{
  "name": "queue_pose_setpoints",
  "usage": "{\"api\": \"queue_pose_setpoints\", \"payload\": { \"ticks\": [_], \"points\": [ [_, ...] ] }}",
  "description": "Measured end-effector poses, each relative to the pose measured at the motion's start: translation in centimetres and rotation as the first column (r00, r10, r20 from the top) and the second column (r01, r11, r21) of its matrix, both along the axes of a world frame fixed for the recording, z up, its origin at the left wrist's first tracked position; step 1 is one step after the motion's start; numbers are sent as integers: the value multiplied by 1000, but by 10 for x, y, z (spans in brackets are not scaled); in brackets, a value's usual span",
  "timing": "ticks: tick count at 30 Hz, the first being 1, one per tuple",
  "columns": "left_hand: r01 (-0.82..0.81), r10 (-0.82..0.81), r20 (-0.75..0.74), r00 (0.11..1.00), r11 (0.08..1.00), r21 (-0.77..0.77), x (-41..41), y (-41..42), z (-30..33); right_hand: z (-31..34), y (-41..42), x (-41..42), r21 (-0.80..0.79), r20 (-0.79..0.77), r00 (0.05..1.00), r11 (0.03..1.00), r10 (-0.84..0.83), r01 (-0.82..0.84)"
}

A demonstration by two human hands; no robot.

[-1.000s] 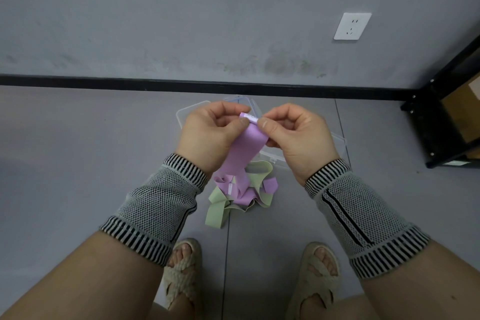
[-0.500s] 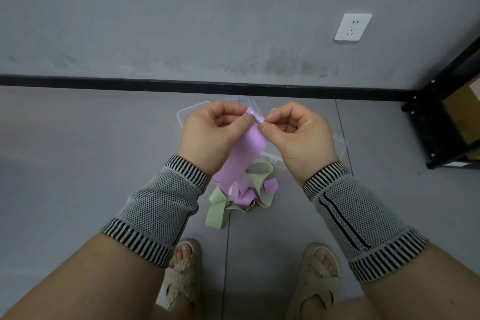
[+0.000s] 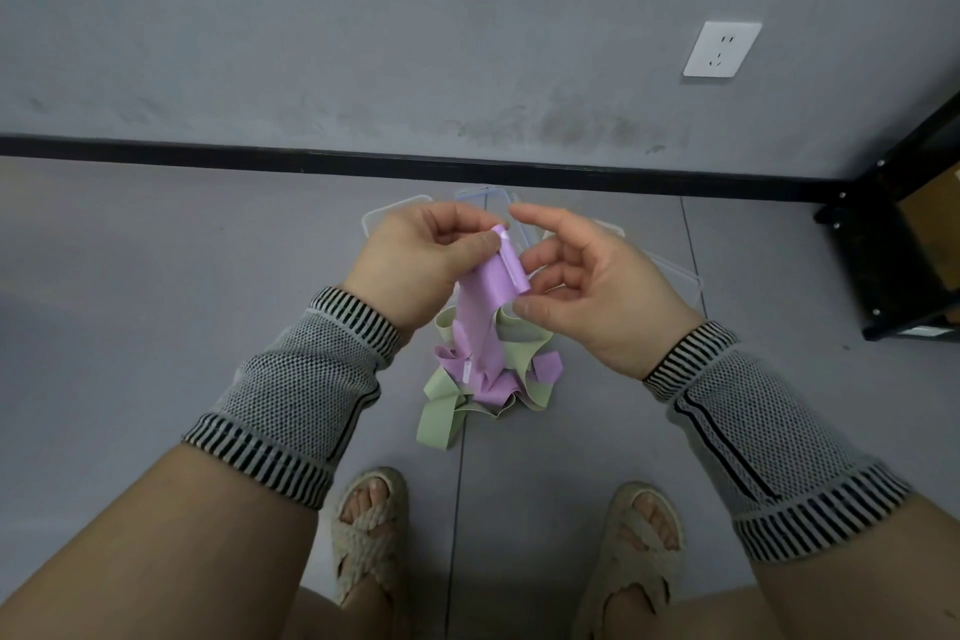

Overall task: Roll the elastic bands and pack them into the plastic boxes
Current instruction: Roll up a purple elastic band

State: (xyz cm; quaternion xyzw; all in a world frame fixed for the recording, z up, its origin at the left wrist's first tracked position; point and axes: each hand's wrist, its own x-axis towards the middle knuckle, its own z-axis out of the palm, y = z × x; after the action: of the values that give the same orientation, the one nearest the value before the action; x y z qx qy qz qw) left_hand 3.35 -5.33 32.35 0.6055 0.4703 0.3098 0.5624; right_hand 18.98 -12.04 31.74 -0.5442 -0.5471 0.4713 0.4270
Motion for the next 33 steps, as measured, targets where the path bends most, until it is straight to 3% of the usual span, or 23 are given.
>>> {"api": "queue_pose_setpoints", "payload": {
  "ticks": [8,16,22,33],
  "points": [
    [78,-72,-139,988,996,40,1,-3,-2,-5,0,-2,-28,78,994,997,79,-77],
    [183,-160,-278,947,981,61,-5,0,-3,-4,0,7,-19,-44,997,998,67,-68],
    [154,-136,-191,972,984,85,-5,0,2,-5,0,7,-5,-42,996,997,73,-73],
    [74,-50,-168,985,987,140,3,-3,-1,-11,2,1,89,129,992,996,3,-15]
  ]
}}
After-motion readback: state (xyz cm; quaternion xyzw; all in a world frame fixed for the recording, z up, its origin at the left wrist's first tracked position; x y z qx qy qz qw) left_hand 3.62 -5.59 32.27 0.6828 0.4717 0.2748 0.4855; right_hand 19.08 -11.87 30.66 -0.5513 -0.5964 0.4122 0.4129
